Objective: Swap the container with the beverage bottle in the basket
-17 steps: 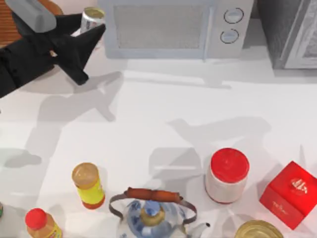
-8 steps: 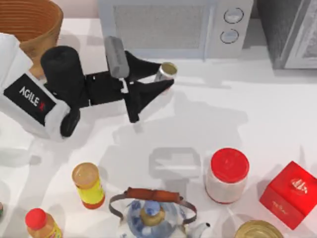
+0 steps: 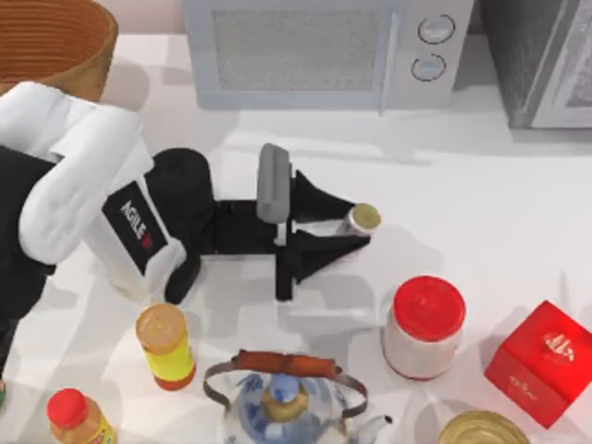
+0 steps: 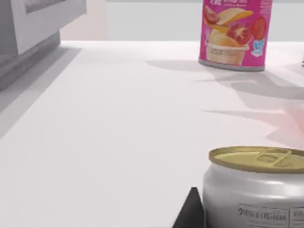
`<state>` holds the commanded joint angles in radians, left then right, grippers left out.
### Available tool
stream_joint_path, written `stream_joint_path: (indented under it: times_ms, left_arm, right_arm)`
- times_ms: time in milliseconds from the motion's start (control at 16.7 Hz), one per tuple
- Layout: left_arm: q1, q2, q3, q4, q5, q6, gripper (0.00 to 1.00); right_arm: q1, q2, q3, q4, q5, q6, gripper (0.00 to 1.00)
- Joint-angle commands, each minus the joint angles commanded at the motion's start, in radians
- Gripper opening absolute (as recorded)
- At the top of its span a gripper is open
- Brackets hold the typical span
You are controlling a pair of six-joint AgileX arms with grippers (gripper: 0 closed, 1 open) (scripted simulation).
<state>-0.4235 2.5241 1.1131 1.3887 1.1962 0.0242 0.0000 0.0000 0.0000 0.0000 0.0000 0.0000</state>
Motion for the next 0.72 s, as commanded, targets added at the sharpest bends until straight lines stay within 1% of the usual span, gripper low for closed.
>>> stream_joint_path:
  times_ms: [240,720]
  left_arm:
    - [0.0,0.0,0.0,0.0,0.0,0.0,0.0]
    - [0.0,0.0,0.0,0.0,0.0,0.0,0.6]
  right_arm:
    - [0.0,0.0,0.0,0.0,0.0,0.0,1.0]
    - [0.0,0.0,0.0,0.0,0.0,0.0,1.0]
